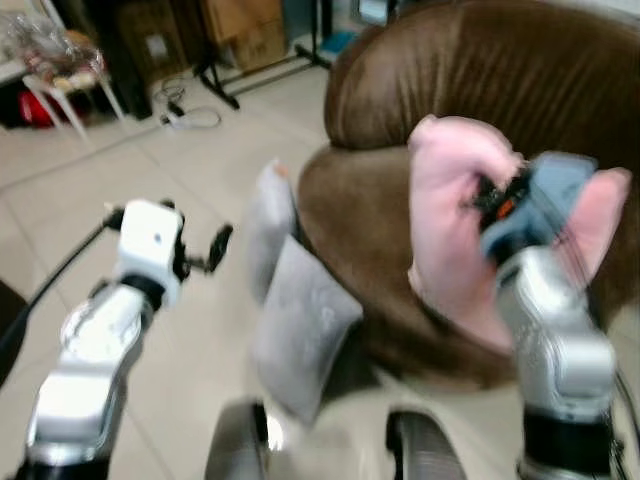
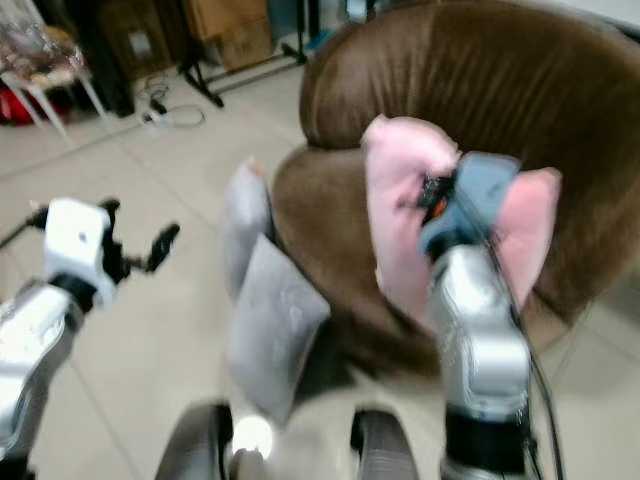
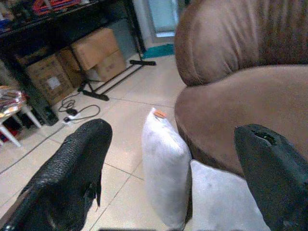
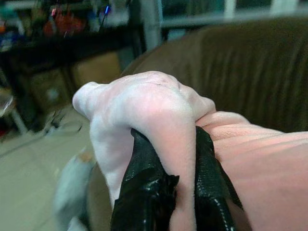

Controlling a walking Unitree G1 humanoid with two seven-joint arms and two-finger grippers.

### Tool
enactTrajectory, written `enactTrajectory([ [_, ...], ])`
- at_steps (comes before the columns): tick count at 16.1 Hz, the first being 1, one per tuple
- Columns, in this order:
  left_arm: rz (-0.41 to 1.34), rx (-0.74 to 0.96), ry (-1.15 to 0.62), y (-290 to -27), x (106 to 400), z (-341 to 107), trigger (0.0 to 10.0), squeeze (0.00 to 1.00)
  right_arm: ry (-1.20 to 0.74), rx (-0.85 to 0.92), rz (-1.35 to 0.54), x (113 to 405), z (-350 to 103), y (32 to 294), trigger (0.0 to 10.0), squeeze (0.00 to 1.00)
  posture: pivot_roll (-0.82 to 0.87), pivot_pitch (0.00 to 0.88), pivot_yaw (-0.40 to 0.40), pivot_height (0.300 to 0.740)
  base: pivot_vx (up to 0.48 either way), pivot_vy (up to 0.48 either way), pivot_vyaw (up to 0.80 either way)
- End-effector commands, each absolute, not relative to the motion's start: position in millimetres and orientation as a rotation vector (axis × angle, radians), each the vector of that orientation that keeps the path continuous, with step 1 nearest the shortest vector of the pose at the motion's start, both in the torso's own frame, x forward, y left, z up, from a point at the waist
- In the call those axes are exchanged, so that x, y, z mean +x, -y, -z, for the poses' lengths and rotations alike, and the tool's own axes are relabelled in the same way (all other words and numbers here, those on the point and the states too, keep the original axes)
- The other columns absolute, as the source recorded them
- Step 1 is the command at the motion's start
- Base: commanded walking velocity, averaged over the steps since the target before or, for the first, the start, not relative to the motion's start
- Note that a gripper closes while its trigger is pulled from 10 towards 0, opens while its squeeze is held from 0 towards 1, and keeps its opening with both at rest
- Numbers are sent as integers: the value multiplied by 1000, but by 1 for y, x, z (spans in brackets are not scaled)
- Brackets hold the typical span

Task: Move the pillow to the sofa from floor

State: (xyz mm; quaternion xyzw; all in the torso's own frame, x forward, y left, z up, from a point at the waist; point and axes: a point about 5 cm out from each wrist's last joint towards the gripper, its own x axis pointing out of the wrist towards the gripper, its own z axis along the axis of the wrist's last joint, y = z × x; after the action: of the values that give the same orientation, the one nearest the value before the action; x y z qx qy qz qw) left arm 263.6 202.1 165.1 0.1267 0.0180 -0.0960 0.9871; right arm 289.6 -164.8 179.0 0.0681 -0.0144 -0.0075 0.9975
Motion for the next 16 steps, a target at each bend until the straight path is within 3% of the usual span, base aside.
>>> enactTrajectory([
  [1, 173, 269, -40, -204, 261, -165, 10000, 0, 37, 147, -9, 287, -183, 158, 10000, 0, -83, 0, 10, 684, 0, 0, 0],
  [6, 163, 312, -42, -207, 258, -161, 10000, 0, -30, 175, 13, 280, -171, 159, 10000, 0, -85, 0, 15, 733, 0, 0, 0],
  [12, 135, 319, -27, -209, 261, -161, 10000, 0, -55, 207, 37, 279, -167, 160, 10000, 0, -90, 0, 24, 740, 0, 0, 0],
  [16, 143, 351, -7, -205, 263, -163, 10000, 0, -100, 125, -9, 279, -161, 154, 10000, 0, -91, 0, 33, 740, 0, -379, 0],
])
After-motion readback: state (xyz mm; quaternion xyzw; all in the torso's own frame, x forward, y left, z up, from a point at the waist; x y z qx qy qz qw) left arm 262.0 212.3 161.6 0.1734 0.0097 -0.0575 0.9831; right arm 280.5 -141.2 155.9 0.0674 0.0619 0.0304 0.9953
